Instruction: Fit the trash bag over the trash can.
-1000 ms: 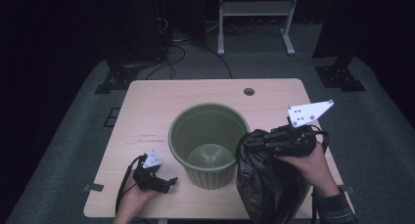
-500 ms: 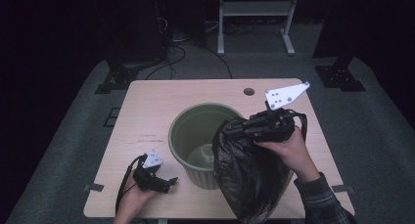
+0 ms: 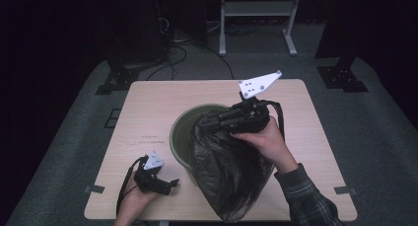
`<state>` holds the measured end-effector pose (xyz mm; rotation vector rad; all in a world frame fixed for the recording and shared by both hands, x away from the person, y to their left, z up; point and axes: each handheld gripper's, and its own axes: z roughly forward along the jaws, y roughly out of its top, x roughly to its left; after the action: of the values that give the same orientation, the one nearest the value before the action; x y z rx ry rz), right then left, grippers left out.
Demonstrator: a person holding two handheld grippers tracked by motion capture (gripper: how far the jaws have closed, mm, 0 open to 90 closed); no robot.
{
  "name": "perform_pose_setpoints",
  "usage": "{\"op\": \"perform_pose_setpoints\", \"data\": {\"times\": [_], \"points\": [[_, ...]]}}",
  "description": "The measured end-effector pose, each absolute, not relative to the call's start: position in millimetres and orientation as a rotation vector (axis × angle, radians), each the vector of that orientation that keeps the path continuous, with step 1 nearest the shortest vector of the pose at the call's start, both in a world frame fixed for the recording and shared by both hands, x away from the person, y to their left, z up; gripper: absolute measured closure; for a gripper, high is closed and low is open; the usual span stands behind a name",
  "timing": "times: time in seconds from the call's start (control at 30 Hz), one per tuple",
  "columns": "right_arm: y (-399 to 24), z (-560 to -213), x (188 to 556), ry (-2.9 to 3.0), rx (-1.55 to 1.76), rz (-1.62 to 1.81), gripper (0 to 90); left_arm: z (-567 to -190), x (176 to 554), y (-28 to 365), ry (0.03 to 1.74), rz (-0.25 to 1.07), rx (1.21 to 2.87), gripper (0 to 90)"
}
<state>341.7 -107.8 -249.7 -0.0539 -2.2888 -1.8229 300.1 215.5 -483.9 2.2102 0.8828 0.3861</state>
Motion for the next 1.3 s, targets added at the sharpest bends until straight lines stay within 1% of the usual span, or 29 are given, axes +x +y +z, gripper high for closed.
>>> {"op": "perform_pose_setpoints", "data": {"times": [0.33,0.6,0.7,0.8,0.83,0.9,0.93,1.2,1.23,1.3], "points": [[-59,-249,351,-2.301,-0.034,-1.754,87.4,-484,300,215,0.883,0.387,2.210,0.0],[-32,-251,351,-2.300,-0.013,-1.709,86.8,-484,300,215,0.883,0.388,2.209,0.0],[-28,-254,352,-2.338,-0.035,-1.661,81.3,-484,300,215,0.883,0.388,2.210,0.0],[-31,-258,352,-2.378,-0.068,-1.632,78.0,-484,300,215,0.882,0.387,2.210,0.0],[-34,-259,353,-2.385,-0.079,-1.632,74.5,-484,300,215,0.882,0.387,2.210,0.0],[-41,-260,354,-2.399,-0.105,-1.627,72.1,-484,300,215,0.882,0.387,2.210,0.0],[-45,-261,355,-2.403,-0.116,-1.631,69.3,-484,300,215,0.882,0.387,2.210,0.0],[-76,-268,355,-2.520,-0.202,-1.584,69.4,-484,300,215,0.882,0.386,2.210,0.0],[-80,-269,355,-2.535,-0.208,-1.580,69.9,-484,300,215,0.883,0.386,2.209,0.0],[-88,-272,355,-2.569,-0.234,-1.566,74.5,-484,300,216,0.882,0.387,2.212,0.0]]}}
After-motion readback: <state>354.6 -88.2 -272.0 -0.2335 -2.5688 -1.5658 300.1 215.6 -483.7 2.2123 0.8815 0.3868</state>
